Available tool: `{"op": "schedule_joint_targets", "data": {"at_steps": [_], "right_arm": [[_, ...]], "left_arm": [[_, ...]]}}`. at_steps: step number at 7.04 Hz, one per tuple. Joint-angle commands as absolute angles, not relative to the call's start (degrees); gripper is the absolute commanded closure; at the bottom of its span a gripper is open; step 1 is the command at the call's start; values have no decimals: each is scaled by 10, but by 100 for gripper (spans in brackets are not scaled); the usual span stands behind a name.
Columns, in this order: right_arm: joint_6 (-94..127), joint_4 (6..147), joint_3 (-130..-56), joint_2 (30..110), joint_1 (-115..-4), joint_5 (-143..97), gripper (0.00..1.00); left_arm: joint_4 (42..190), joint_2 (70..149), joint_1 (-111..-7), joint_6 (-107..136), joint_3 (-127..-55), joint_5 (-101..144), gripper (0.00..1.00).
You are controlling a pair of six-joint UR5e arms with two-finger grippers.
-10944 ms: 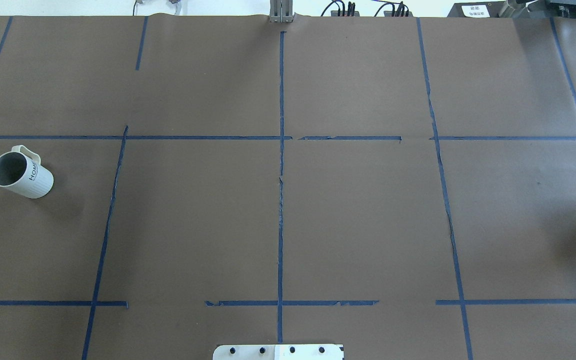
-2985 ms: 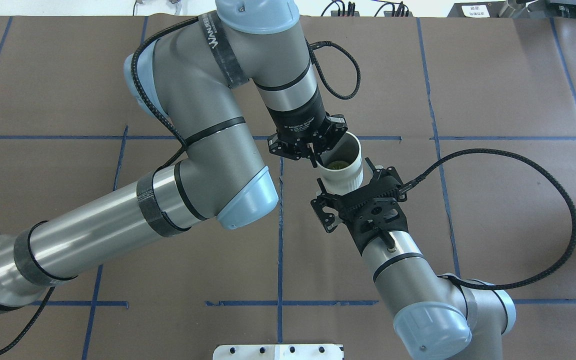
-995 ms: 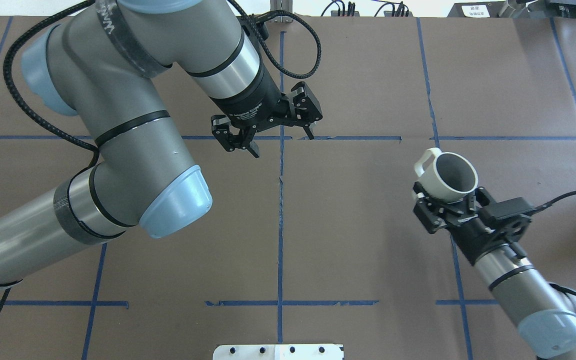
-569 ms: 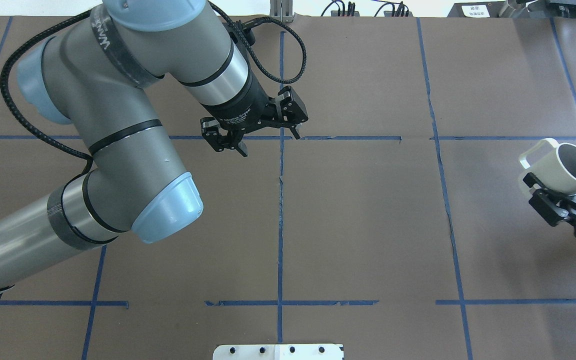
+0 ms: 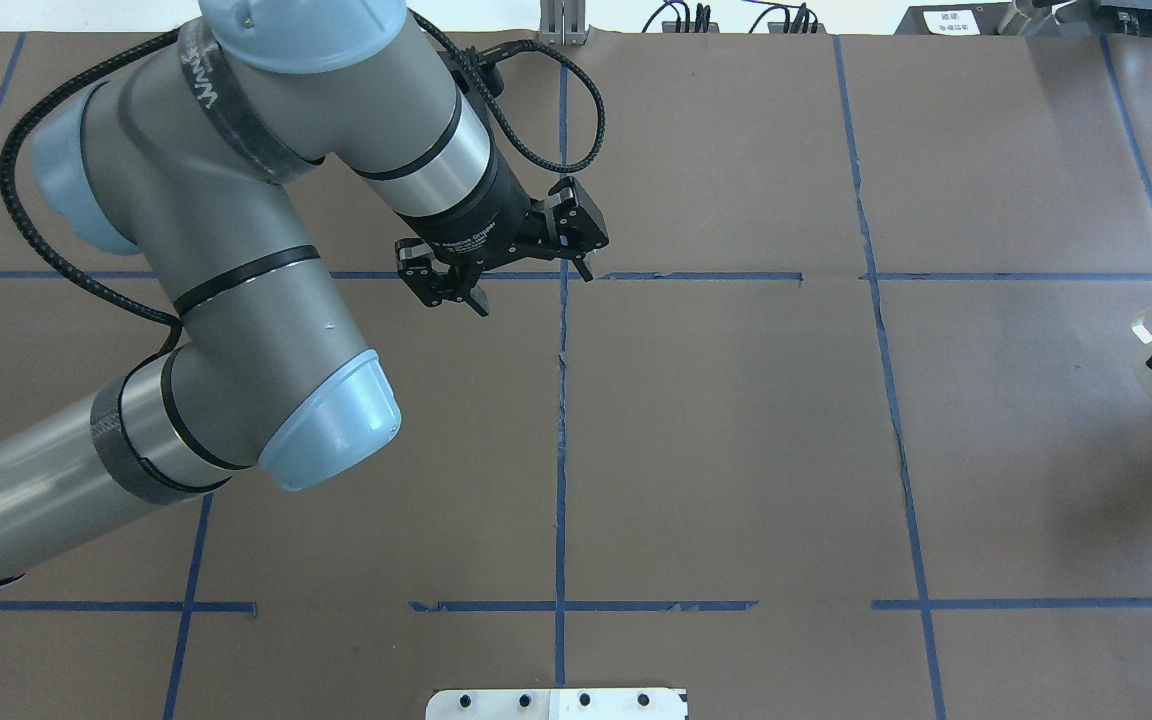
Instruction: Left arm hands cup to right arm to dump lemon
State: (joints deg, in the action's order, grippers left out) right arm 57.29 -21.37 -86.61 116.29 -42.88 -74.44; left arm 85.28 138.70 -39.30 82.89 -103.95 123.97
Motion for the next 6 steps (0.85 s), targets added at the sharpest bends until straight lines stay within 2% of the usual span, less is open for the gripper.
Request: {"op": "schedule_joint_targets", "data": {"at_steps": [1, 2, 4, 6], "right_arm": [[641, -225, -821, 1153, -539, -877, 98], [723, -252, -805, 1156, -556, -895, 97], [843, -349, -713, 1138, -611, -924, 97], [995, -352, -709, 1122, -675, -964, 94]], "left_arm": [[853, 1389, -391, 845, -1043, 1238, 0], [853, 1389, -391, 845, -1046, 1234, 0], [853, 1389, -390, 846, -1046, 1231, 0], [853, 1388, -389, 846, -1046, 1231, 0]]}}
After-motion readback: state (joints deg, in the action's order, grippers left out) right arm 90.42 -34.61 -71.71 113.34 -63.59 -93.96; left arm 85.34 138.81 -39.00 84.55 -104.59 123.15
